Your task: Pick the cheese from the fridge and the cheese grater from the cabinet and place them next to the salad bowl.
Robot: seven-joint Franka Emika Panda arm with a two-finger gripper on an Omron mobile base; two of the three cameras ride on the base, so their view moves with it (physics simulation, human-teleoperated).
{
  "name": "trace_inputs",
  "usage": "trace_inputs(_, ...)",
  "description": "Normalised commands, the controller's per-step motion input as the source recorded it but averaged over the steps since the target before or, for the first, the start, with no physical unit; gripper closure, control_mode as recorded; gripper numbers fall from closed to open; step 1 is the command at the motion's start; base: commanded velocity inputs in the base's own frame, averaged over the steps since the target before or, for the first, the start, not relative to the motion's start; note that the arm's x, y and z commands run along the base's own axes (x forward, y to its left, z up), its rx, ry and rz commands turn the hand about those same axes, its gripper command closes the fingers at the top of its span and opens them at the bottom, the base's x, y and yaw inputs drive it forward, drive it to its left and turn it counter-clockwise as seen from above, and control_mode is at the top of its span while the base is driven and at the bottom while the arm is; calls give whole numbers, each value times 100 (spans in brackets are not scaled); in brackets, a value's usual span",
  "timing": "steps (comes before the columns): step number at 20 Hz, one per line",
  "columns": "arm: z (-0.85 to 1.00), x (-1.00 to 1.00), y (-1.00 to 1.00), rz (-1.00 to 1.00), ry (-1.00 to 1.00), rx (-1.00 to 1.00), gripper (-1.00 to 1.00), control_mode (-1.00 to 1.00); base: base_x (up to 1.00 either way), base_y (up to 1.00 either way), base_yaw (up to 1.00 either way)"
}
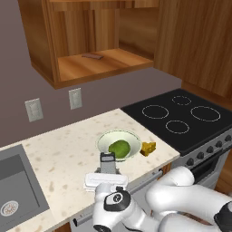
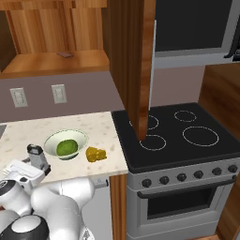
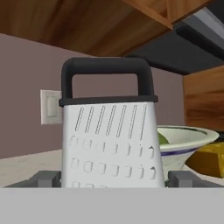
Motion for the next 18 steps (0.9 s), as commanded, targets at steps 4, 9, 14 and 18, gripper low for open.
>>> trace_inputs(4, -29, 27, 1, 0, 0, 0, 100, -100, 0, 0, 0)
trace_inputs(9, -48, 16, 2, 0, 0, 0, 100, -100, 0, 0, 0)
trace_inputs(14, -74, 4, 0, 0, 5, 1, 100, -100, 0, 0, 0)
trace_inputs(18, -66, 5, 0, 0, 2, 0, -100, -100, 0, 0, 0)
